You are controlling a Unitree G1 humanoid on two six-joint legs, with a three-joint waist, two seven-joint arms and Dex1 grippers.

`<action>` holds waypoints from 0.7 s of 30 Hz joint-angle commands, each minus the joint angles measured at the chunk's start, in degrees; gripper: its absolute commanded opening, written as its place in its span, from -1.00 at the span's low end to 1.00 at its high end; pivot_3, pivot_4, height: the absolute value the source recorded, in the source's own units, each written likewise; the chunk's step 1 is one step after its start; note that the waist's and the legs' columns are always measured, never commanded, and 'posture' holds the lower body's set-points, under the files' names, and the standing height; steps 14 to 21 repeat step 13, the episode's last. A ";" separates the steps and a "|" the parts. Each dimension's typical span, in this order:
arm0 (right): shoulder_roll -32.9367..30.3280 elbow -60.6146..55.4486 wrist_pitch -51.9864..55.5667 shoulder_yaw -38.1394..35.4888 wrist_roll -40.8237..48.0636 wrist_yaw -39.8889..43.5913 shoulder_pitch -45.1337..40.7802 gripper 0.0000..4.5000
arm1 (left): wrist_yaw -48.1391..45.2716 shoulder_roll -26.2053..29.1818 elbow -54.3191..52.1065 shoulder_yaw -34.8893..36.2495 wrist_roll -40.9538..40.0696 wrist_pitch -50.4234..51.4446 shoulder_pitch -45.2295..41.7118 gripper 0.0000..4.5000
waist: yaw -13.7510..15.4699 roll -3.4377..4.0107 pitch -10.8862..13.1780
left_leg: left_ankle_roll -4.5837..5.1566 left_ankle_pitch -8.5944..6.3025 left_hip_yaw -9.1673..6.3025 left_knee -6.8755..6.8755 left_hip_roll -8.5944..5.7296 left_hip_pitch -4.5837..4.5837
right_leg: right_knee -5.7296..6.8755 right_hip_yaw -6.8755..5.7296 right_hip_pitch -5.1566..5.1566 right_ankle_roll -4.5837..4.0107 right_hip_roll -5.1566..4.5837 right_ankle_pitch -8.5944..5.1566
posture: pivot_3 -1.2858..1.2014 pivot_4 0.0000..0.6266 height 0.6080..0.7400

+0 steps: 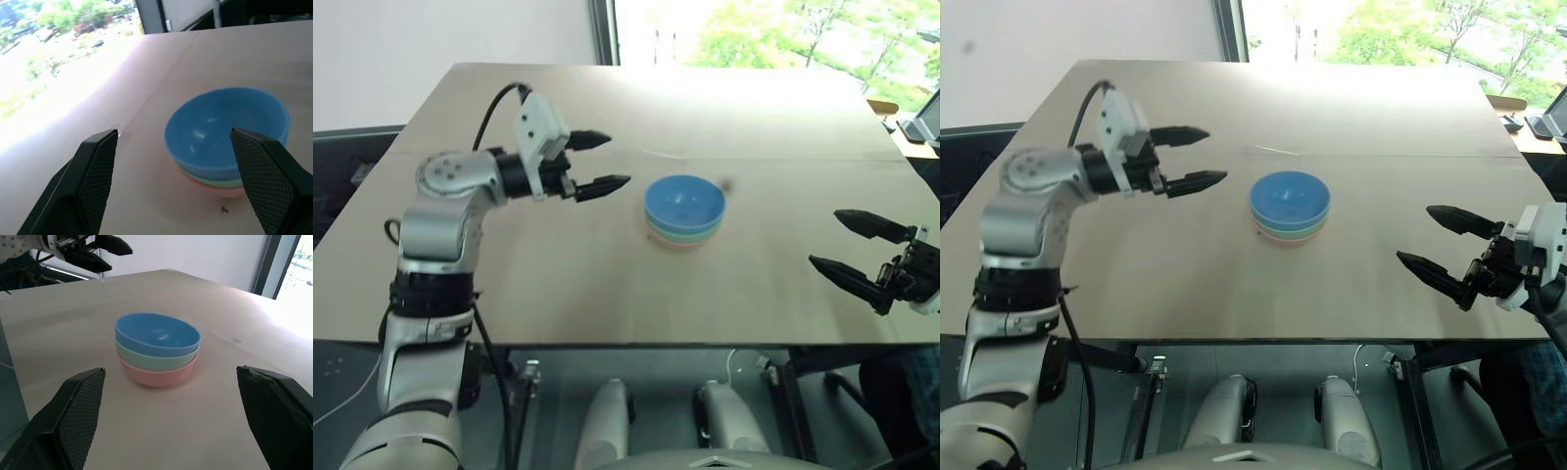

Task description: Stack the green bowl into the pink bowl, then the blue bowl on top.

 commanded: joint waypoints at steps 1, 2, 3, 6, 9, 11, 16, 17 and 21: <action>-1.82 0.62 -0.32 -1.63 -1.30 0.73 -0.22 1.00 | 1.61 2.80 -7.08 4.93 -4.03 3.80 5.34 0.71 | 0.18 -0.01 0.00 | 0.00 0.00 -0.01 0.00 0.00 -0.01 | 0.00 -0.01 0.00 0.00 0.00 0.00 | 0.03 -0.52 1.00; -2.28 1.06 -0.38 -1.85 -2.06 0.87 0.13 1.00 | 1.85 3.40 -8.14 5.70 -4.38 4.22 7.65 0.71 | 0.30 -0.02 -0.01 | 0.00 0.00 -0.01 0.00 0.00 -0.01 | -0.01 -0.01 0.01 0.00 -0.01 0.00 | 0.03 -0.52 1.00; -2.66 1.49 -0.61 -2.02 -3.12 0.86 0.52 1.00 | 2.00 3.85 -9.15 6.41 -4.71 4.21 9.82 0.71 | 0.43 -0.03 -0.01 | 0.00 0.00 0.01 0.01 -0.01 -0.01 | -0.02 -0.01 0.02 0.00 -0.04 0.00 | 0.03 -0.52 1.00; -4.84 2.02 1.82 -3.67 -5.74 -0.60 3.18 1.00 | 1.66 4.83 -12.27 10.94 -7.53 5.70 18.25 0.71 | 0.42 -0.02 -0.02 | 0.00 0.00 0.02 0.02 -0.03 0.00 | -0.05 -0.03 0.04 0.00 -0.06 0.00 | 0.03 -0.52 1.00; -6.24 2.11 3.44 -5.69 -5.68 -0.46 4.95 1.00 | 1.27 6.12 -14.48 13.69 -8.94 6.38 24.52 0.71 | 0.19 -0.03 -0.01 | 0.00 -0.01 0.10 -0.06 -0.01 0.03 | -0.08 0.04 0.02 -0.01 -0.09 -0.01 | 0.03 -0.52 1.00; -6.65 2.20 3.64 -6.27 -5.67 0.20 5.41 1.00 | 1.15 6.98 -15.26 14.38 -10.06 6.85 26.54 0.71 | 0.22 -0.03 -0.02 | 0.00 0.00 0.07 -0.05 0.01 0.04 | -0.03 0.02 -0.01 -0.02 -0.04 -0.02 | 0.03 -0.52 1.00; -6.91 2.34 3.98 -6.45 -5.53 0.59 5.43 1.00 | 0.93 8.04 -15.10 14.47 -10.07 6.35 27.77 0.71 | 0.24 -0.03 -0.02 | 0.00 0.00 0.06 -0.06 0.02 0.10 | -0.03 0.01 0.02 -0.03 -0.04 -0.03 | 0.03 -0.52 1.00; -6.91 2.34 3.98 -6.45 -5.53 0.59 5.43 1.00 | 0.93 8.04 -15.10 14.47 -10.07 6.35 27.77 0.71 | 0.24 -0.03 -0.02 | 0.00 0.00 0.06 -0.06 0.02 0.10 | -0.03 0.01 0.02 -0.03 -0.04 -0.03 | 0.03 -0.52 1.00; -6.91 2.34 3.98 -6.45 -5.53 0.59 5.43 1.00 | 0.93 8.04 -15.10 14.47 -10.07 6.35 27.77 0.71 | 0.24 -0.03 -0.02 | 0.00 0.00 0.06 -0.06 0.02 0.10 | -0.03 0.01 0.02 -0.03 -0.04 -0.03 | 0.03 -0.52 1.00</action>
